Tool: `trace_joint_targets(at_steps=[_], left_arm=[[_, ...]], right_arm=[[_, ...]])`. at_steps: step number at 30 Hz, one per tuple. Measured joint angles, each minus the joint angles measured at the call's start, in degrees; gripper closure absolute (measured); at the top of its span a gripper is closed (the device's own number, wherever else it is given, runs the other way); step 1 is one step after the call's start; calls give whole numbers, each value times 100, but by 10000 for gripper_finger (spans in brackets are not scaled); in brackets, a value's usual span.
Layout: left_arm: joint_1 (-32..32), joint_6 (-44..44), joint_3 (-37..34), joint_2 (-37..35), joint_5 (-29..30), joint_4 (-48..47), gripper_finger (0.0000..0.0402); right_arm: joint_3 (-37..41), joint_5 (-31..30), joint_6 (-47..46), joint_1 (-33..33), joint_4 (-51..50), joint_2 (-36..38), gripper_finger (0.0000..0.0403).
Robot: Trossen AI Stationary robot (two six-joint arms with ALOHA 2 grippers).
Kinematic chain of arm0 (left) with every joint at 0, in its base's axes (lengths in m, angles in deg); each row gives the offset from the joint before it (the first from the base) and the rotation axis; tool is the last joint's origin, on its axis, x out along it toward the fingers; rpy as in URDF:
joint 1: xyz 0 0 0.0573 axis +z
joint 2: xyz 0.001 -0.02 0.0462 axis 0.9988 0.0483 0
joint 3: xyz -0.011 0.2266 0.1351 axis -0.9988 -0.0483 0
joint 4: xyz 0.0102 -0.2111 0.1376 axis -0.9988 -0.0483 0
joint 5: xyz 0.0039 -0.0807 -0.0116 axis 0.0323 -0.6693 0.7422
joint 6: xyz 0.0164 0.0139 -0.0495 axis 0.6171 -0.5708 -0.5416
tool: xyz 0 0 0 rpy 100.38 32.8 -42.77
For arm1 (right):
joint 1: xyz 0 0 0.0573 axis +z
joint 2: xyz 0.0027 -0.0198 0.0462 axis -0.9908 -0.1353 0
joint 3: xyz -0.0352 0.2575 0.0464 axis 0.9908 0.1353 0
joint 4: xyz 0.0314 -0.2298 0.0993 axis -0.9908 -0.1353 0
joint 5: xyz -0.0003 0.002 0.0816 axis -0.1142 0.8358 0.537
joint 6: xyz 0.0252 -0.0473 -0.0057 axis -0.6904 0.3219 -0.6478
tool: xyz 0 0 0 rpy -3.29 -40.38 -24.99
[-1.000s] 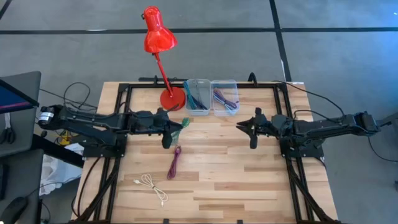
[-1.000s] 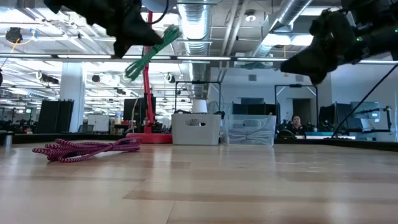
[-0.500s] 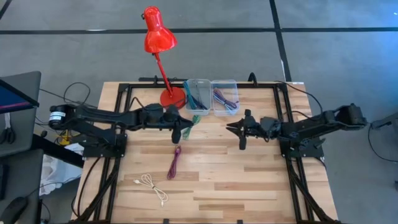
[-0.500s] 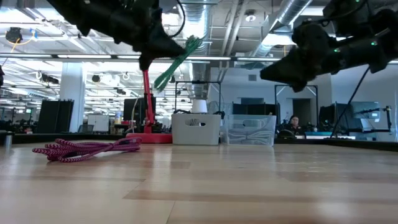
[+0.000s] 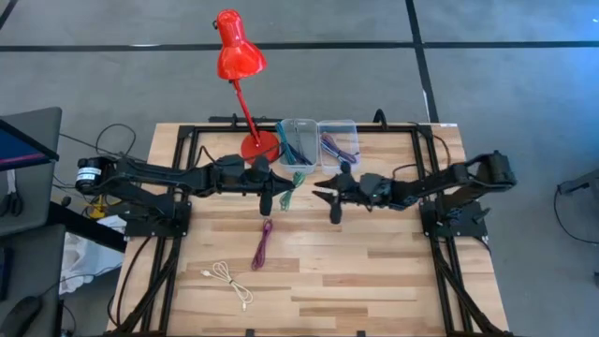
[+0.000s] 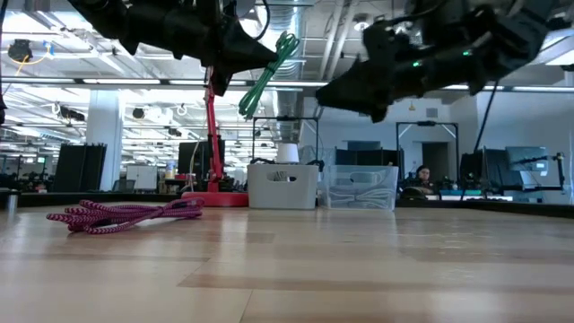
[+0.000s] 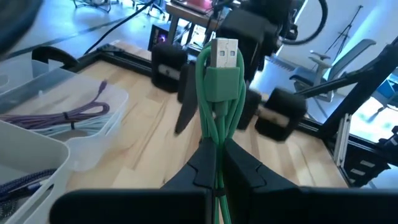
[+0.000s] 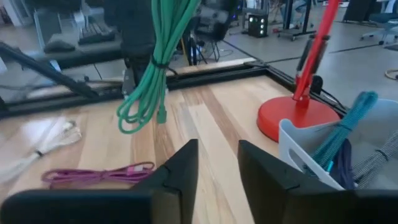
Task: Pick & Place USB Port
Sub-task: Put the green charger cable into the transparent bin
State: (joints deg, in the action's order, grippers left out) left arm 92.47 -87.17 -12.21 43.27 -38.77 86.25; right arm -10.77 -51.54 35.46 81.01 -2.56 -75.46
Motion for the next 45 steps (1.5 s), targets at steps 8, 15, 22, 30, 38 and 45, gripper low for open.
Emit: trace_joint_targets(at_steps=[8,15,22,30,38,45], left_arm=[[-2,35,0,0,-7,94,393],[-2,105,0,-2,7,97,393],[-4,103,0,-4,-28,93,393],[-2,105,0,-9,-12,91,392],[-2,107,0,-9,-3,89,385],[-2,445,-9,-199,20,-6,372]], right_arm=[[-712,192,238,0,191,-912,231],[-1298,902,201,2,436,-1340,241],[-1687,1395,25,0,423,-1606,268],[-1721,1163,166,0,445,-1682,344],[-1721,1003,393,4,418,-1687,391],[-1728,1014,512,-57,430,-1680,398]])
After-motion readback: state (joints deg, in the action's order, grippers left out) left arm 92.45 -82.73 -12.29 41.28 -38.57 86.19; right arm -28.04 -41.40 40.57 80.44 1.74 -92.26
